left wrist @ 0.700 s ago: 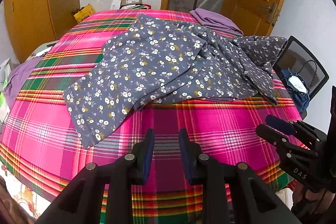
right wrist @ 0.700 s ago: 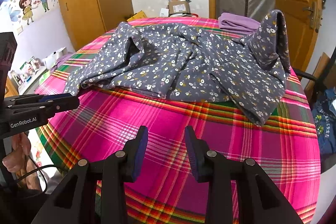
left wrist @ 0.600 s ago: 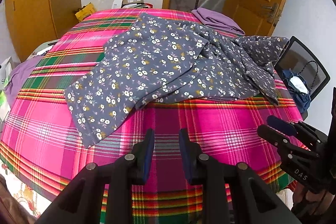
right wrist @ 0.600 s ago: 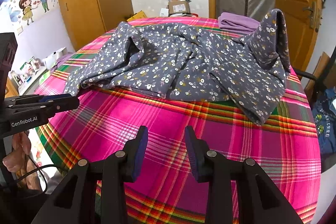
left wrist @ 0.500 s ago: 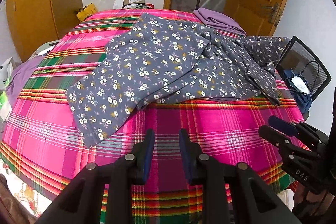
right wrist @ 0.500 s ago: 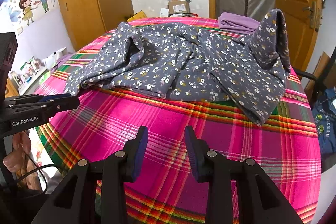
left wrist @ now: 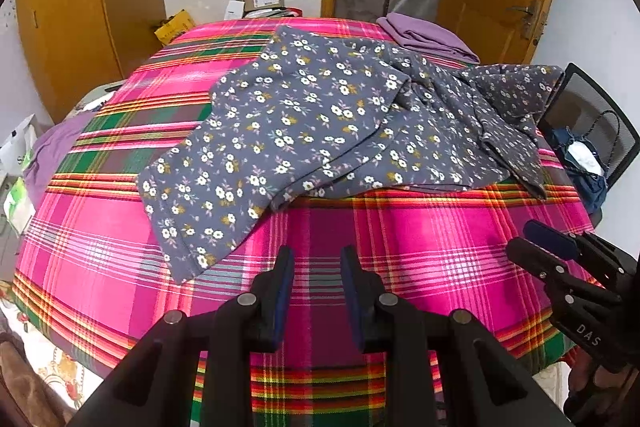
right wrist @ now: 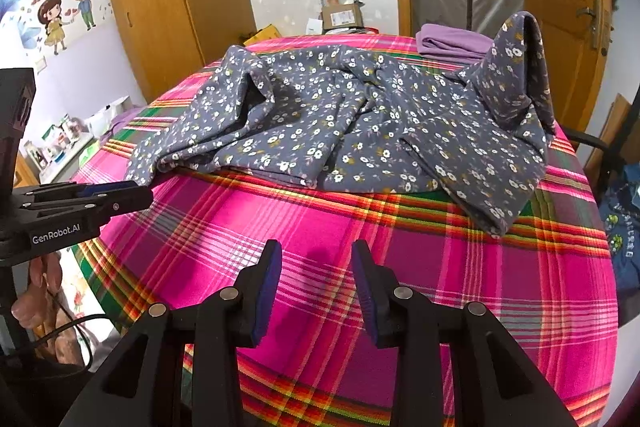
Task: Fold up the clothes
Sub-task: 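Move both grippers toward the grey floral garment on the bed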
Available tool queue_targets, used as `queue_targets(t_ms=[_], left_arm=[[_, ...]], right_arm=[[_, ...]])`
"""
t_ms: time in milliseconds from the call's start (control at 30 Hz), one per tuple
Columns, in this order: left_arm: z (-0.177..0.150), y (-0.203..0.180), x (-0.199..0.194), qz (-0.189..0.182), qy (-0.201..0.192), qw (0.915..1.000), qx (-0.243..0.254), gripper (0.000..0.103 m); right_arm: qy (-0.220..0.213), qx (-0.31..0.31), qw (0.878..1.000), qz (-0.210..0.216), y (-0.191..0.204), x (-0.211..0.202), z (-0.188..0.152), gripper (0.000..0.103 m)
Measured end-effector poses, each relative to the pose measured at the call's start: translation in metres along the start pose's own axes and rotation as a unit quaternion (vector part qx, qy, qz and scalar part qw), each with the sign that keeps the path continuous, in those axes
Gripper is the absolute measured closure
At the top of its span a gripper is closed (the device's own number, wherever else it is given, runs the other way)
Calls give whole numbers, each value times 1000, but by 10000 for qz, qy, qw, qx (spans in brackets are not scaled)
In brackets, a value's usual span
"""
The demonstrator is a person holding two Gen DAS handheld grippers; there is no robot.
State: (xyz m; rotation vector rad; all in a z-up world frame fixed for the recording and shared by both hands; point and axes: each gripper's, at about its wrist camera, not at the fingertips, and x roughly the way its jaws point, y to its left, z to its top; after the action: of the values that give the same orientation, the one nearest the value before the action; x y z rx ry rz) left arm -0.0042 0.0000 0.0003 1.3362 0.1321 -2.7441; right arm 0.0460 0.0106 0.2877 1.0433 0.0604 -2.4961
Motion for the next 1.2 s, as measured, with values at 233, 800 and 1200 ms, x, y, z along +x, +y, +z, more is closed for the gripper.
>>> queue_targets(t_ms=[233, 800, 1200], left_arm=[[-1, -2, 1, 28, 10, 10000, -46, 78], [0, -16, 11, 114, 142, 9997, 183, 87], [7, -18, 20, -224, 363, 9977, 526, 89]], right_arm=[[-45, 69, 9999, 70, -4, 0, 1, 66], [-150, 160, 9993, 300, -15, 2, 6, 65], [-205, 108, 9983, 542, -16, 3, 17, 66]])
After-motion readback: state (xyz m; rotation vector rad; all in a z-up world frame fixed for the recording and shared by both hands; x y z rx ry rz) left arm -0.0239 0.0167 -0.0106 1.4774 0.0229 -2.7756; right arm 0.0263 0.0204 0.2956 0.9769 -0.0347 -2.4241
